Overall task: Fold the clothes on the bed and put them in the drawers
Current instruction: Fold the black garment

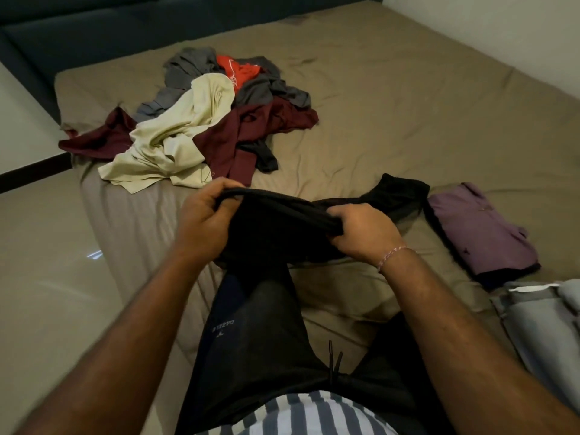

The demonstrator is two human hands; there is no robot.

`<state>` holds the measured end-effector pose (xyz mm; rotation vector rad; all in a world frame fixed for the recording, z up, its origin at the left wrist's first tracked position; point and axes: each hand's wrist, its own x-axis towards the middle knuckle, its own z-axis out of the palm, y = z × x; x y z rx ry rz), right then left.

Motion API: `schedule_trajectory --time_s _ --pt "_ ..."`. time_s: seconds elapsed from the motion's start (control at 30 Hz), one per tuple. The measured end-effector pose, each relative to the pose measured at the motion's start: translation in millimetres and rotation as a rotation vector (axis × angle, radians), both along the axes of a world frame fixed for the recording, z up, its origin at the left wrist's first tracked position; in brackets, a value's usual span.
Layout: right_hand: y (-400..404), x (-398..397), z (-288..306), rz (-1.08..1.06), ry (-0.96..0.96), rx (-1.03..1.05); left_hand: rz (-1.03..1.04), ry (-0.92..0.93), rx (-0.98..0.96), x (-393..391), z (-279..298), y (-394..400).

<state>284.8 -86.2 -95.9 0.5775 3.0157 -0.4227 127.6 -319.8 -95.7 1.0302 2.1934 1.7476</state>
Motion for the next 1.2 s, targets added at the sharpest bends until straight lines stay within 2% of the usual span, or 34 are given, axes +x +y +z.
schedule_trajectory --time_s 0.07,0.13,0.2,0.23,0.3,0.37,0.43,0.57,0.67,0.7,0.77,0.87,0.93,1.0,1.1,1.13,1.2 --pt "7.7 8.2 -10.2 -0.074 0.04 -0.18 0.11 -0.051 0.05 -11.4 -4.9 -17.0" --pt "9.0 10.6 -15.0 -0.108 0.164 -0.36 0.227 -0.088 0.048 -19.9 -9.5 -29.2" --pt "3.0 7.2 -15.9 -0.089 0.302 -0.467 0.315 -0.079 -0.046 -24.9 -15.4 -36.7" --pt "-2.6 4.6 -14.0 -0.062 0.346 -0.472 0.321 -0.014 -0.126 -22.5 -16.0 -37.3" --pt "-16.3 -2.1 -5.9 0.031 0.413 -0.434 0.163 0.132 -0.199 -8.1 -15.0 -29.6" --pt "-30.3 -10.4 3.1 0.132 0.44 -0.406 -0.114 0.178 -0.234 17.0 -10.1 -12.0" --pt "-44.4 -17.5 11.2 0.195 0.468 -0.54 -0.271 0.246 -0.253 35.9 -10.3 6.3" --pt "-57.0 -18.8 17.0 0.204 0.517 -0.997 -0.182 0.27 -0.171 39.7 -6.5 23.6" --pt "-50.8 -10.9 1.1 0.041 0.578 -1.202 -0.089 0.216 -0.121 32.5 -5.9 13.7" --pt "-46.7 -7.8 -7.4 -0.023 0.584 -1.179 -0.05 0.165 -0.097 29.2 -6.0 7.0" --pt "-37.7 -2.4 -25.7 -0.077 0.497 -0.952 0.053 0.036 -0.017 23.3 -2.2 -8.2" --pt "-33.5 0.5 -48.4 0.056 0.204 -0.533 0.193 -0.085 0.139 12.7 7.0 -31.1" --pt "-39.4 -4.5 -58.0 0.062 0.15 -0.342 0.244 -0.125 0.205 5.8 10.3 -45.1" --pt "-46.4 -13.1 -62.3 0.009 0.298 -0.283 0.265 -0.162 0.259 0.2 10.0 -56.7" --pt "-50.8 -27.7 -58.0 -0.069 0.497 -0.487 0.257 -0.19 0.281 -2.9 9.0 -69.1" --pt "-50.8 -31.7 -56.5 -0.07 0.505 -0.532 0.247 -0.203 0.286 -2.4 8.3 -71.2" --pt "-51.7 -39.5 -55.8 -0.004 0.456 -0.423 0.224 -0.244 0.309 1.0 8.5 -73.6"
